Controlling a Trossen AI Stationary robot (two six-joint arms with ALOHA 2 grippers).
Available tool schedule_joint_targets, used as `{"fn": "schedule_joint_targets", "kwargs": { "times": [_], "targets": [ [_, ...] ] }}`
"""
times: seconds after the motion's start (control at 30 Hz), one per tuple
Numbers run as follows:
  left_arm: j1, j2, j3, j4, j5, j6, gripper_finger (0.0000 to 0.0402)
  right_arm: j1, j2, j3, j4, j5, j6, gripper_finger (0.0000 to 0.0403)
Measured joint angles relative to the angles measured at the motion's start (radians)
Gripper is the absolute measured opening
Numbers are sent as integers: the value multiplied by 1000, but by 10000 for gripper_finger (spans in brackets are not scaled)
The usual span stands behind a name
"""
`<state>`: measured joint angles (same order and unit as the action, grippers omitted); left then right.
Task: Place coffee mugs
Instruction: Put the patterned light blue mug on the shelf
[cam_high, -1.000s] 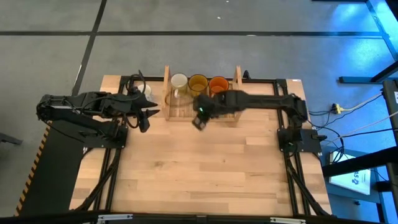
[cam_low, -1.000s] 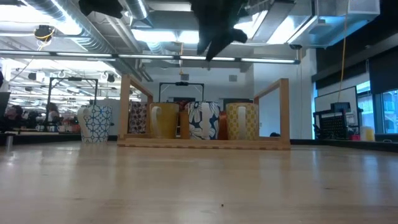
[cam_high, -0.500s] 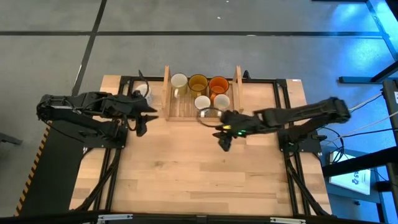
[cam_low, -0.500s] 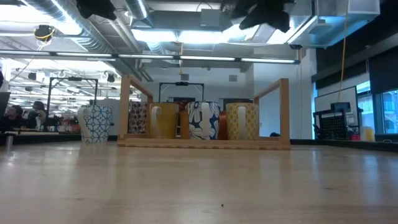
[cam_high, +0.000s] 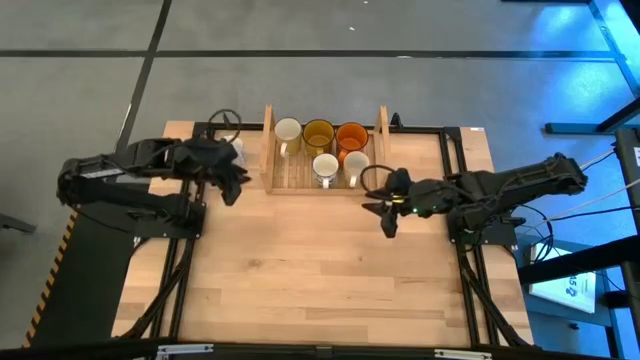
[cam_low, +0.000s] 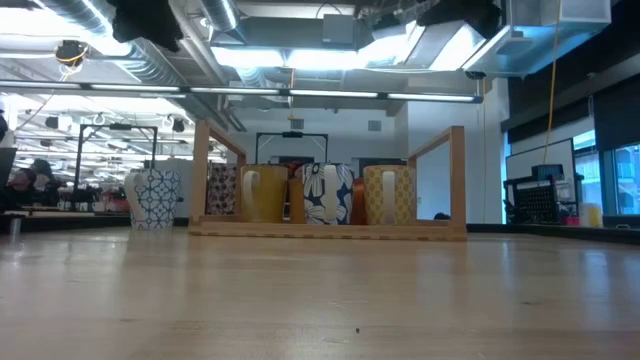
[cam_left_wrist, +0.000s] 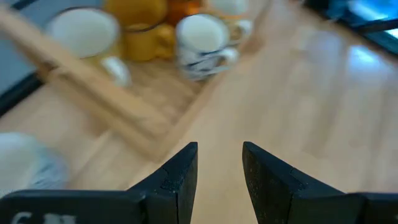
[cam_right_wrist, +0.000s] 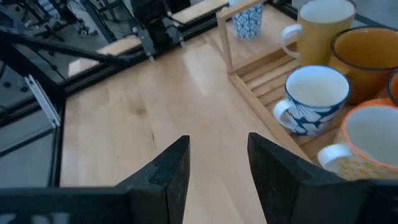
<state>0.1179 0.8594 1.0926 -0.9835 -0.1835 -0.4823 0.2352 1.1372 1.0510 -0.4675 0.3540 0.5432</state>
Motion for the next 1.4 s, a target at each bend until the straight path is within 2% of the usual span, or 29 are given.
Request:
{"fn": "schedule_joint_targets", "kwargs": {
  "times": [0.2, 0.37, 0.67, 0.83, 0.97, 1.4],
  "targets": [
    [174, 71, 94, -166, 1, 95, 121, -6, -24, -34, 20, 5, -5, 149],
    [346, 143, 125, -257, 53, 212, 121, -27, -72, -75, 64, 21, 0, 149],
    [578, 257, 151, -281, 158, 396, 121, -26, -84, -85, 40, 56, 9, 149],
    [647, 318, 145, -278, 156, 442, 121, -26, -62, -85, 22, 56, 19, 149],
    [687, 369, 87, -260, 149, 488, 121, -26, -59, -85, -2, 55, 28, 149],
    [753, 411, -84, 34, 149, 545, 121, -26, -59, -85, -15, 60, 31, 149]
  ]
}}
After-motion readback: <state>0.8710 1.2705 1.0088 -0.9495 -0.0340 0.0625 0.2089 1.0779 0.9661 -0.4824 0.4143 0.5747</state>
